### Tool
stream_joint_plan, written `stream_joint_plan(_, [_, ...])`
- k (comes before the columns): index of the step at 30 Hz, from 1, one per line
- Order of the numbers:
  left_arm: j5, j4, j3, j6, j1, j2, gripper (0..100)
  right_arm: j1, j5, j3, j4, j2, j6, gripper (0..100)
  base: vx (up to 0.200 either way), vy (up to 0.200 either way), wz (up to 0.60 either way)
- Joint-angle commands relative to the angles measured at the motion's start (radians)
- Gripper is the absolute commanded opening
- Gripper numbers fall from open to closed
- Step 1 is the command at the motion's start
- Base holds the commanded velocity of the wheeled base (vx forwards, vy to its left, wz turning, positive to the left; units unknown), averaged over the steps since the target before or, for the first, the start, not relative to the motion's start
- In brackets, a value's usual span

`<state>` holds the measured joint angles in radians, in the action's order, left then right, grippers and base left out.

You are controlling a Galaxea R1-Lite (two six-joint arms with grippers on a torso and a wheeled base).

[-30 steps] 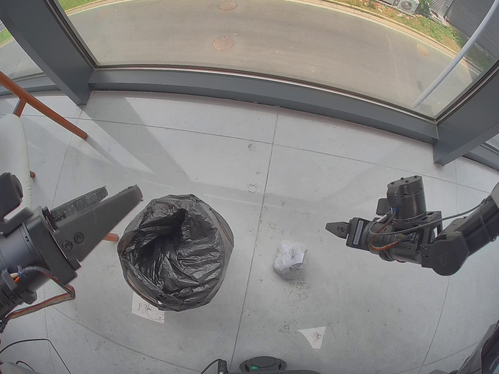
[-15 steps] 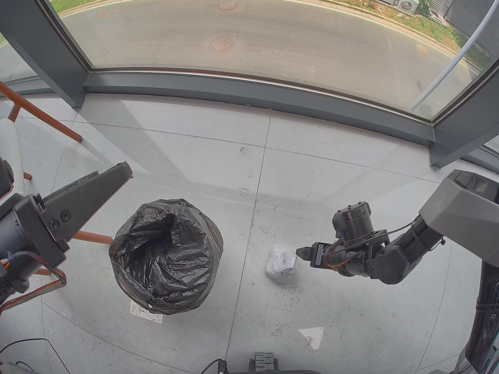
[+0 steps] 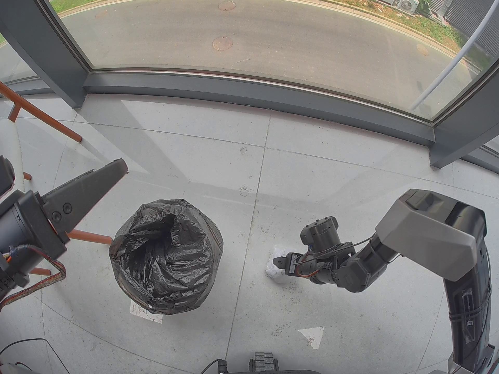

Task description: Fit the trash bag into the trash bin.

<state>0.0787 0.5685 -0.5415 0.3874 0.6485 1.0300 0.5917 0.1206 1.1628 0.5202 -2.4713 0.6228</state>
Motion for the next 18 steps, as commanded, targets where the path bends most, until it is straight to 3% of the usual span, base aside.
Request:
stream_joint_plan(1, [0.000,0.001,0.003,0.001,-0.001,0.005,100,0.017,0.001,0.054,0.000,-0.061,0.017,100,0.000,0.000,0.00])
stream_joint_plan(18, [0.000,-0.001,0.006,0.001,-0.001,0.005,100,0.000,-0.001,0.184,-0.037,-0.135,0.051,100,0.000,0.000,0.00])
